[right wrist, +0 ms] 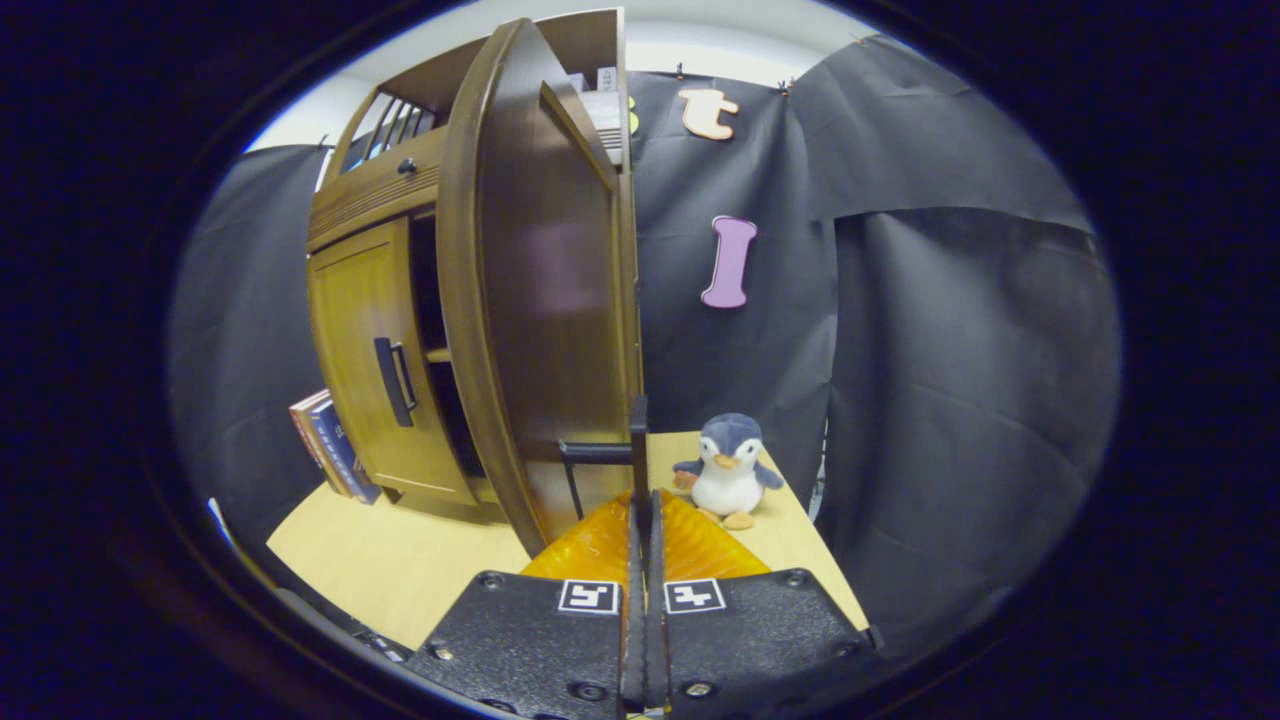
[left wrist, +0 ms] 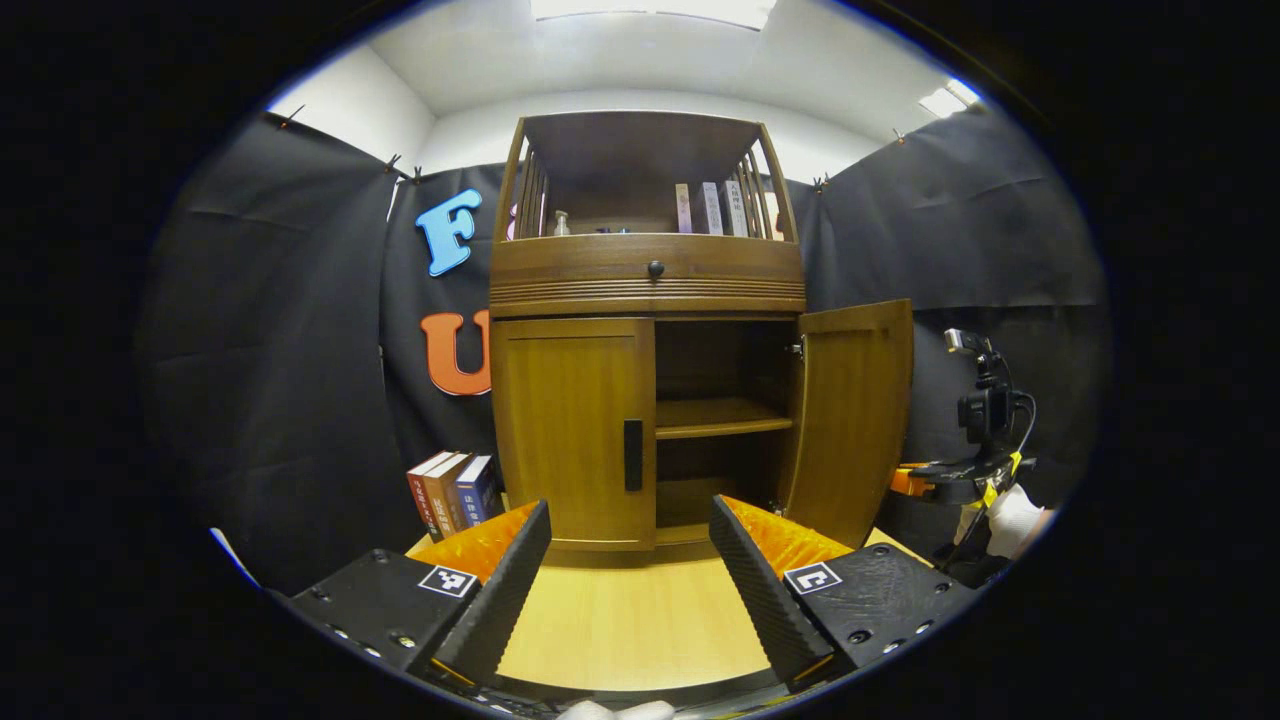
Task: Open the right door of the double-door shoe cabinet with the right hand, and open the left door with the left hand.
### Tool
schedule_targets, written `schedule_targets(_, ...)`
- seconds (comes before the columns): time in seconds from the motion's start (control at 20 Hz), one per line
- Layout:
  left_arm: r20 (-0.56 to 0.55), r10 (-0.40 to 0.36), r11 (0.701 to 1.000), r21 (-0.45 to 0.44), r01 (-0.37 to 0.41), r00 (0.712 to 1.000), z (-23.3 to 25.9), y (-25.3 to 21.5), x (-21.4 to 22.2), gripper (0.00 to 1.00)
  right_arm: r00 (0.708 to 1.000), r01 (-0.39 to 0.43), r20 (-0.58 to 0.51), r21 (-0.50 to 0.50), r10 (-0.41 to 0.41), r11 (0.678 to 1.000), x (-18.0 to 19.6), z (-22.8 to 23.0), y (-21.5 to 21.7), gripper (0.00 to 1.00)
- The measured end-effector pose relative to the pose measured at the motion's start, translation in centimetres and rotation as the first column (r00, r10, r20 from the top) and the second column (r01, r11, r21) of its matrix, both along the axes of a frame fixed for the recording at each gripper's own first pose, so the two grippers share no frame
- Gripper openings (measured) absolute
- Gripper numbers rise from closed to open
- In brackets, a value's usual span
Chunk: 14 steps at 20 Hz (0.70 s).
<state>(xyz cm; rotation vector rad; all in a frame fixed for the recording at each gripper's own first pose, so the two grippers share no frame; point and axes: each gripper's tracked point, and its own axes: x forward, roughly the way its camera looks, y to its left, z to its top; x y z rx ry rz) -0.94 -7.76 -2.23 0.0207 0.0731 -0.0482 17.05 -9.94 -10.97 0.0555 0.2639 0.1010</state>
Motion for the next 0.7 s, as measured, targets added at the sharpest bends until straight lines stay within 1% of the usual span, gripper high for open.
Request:
schedule_targets(0.1, -0.006, 0.021, 1.000, -0.001, -0.021, 1.000, 0.0, -1.5, 0.4, 0.96, 0.999, -0.034, -0.008, 0.021, 0.035, 0.999, 0.3, 0.1, -1.2, 0.04)
schedule_targets(0.25, -0.025, 0.045, 0.999, -0.012, -0.045, 0.999, -0.5, -3.5, 0.5, 0.96, 0.996, -0.092, -0.012, 0.005, 0.092, 0.996, 0.7, 0.0, -2.4, 0.04)
schedule_targets(0.35, -0.030, 0.066, 0.998, -0.001, -0.066, 0.997, -0.7, -4.3, 0.6, 0.96, 0.992, -0.127, -0.014, 0.000, 0.127, 0.992, 1.1, 0.1, -3.1, 0.04)
schedule_targets(0.5, -0.029, 0.095, 0.995, 0.003, -0.095, 0.995, -1.0, -5.0, 0.6, 0.96, 0.979, -0.201, -0.016, 0.009, 0.201, 0.980, 1.6, 0.3, -3.2, 0.04)
schedule_targets(0.6, -0.031, 0.111, 0.994, -0.005, -0.111, 0.993, -1.2, -5.1, 0.6, 0.96, 0.972, -0.236, -0.012, -0.033, 0.236, 0.971, 1.7, 0.2, -3.2, 0.04)
schedule_targets(0.7, -0.030, 0.125, 0.992, -0.002, -0.125, 0.992, -1.2, -5.0, 0.6, 0.96, 0.968, -0.251, -0.010, -0.082, 0.251, 0.964, 1.5, 0.3, -3.2, 0.04)
